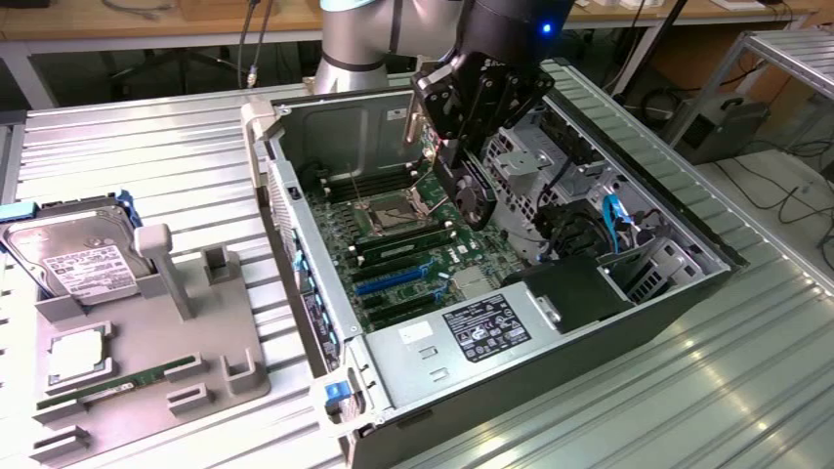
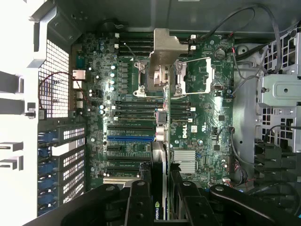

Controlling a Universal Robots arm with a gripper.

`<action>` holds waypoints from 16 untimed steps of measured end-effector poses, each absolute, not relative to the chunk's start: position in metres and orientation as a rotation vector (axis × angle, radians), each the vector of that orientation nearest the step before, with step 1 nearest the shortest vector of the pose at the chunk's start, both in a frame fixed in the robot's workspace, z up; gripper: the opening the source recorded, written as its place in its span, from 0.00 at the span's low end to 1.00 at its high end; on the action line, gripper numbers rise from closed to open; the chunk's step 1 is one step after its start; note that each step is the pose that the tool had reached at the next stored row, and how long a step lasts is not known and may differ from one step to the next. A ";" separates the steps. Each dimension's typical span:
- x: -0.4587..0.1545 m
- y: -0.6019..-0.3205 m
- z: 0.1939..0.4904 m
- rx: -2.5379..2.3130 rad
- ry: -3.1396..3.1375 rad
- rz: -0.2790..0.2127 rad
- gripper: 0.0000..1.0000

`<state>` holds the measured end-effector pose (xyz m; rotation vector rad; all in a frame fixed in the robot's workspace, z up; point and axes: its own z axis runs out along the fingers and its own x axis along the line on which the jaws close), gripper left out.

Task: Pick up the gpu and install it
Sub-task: 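Insert the gpu into the slot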

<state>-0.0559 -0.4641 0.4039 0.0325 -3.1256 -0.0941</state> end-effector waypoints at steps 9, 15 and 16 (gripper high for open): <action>-0.056 -0.464 0.404 0.218 -3.115 -0.093 0.26; -0.056 -0.464 0.403 0.429 -3.089 -0.090 0.26; -0.056 -0.464 0.403 0.487 -3.079 -0.090 0.26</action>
